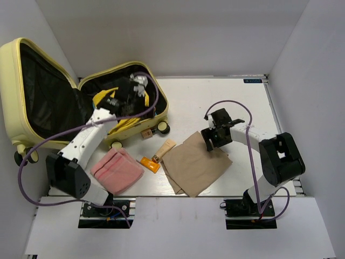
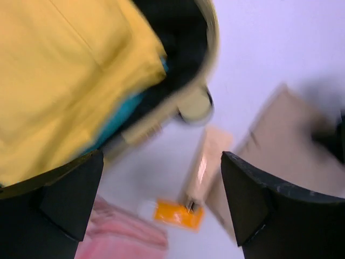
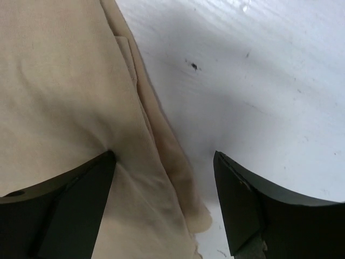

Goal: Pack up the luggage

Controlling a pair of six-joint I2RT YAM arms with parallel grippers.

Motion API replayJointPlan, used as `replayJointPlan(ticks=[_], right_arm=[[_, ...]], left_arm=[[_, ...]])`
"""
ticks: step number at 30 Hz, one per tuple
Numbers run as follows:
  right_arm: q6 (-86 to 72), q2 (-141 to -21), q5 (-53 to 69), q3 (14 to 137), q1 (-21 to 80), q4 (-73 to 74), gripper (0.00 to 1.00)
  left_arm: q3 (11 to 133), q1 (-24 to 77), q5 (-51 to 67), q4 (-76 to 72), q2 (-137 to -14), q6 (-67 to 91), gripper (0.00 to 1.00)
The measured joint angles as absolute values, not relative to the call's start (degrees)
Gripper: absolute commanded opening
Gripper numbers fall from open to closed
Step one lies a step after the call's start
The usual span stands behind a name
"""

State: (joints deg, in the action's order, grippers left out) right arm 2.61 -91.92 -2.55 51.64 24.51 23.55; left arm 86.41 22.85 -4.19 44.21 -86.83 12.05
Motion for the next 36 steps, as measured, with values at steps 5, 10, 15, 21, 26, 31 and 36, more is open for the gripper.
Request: replayJointPlan(ticks=[5, 10, 15, 21, 26, 31, 36], right_arm=[[1.3, -92.0, -1.2, 51.1, 24.6, 22.0, 0.73], [-0.4, -90.5, -0.2, 49.0, 24.4, 19.6, 0.73], [-3.1, -88.2, -0.3, 46.2, 24.4, 16.8, 0.73], [-7.9, -84.8, -2.0, 42.5, 24.4, 14.0, 0.73], [-10.1, -83.2, -5.2, 41.3, 24.4, 13.1, 0.75], [-10.7, -82.5, -7.6, 41.3, 24.4, 12.1, 0.75], [-11.6, -80.1, -8.2, 40.2, 24.4, 8.8, 0.76]], left_arm=[[69.0, 26.7, 4.4, 47.0, -80.4, 18.3, 1.00], [57.5, 36.1, 9.4, 48.3, -73.3, 24.2, 1.00], [51.8, 41.1, 16.6, 43.2, -73.0, 27.9, 1.00], [56.1, 44.6, 18.6, 40.0, -86.3, 30.6, 1.00], [56.8, 46.2, 17.4, 38.5, -89.7, 34.8, 1.00], [51.4, 48.2, 13.5, 35.7, -85.8, 40.4, 1.00], [47.7, 52.5, 9.5, 35.6, -84.9, 45.1, 1.00]])
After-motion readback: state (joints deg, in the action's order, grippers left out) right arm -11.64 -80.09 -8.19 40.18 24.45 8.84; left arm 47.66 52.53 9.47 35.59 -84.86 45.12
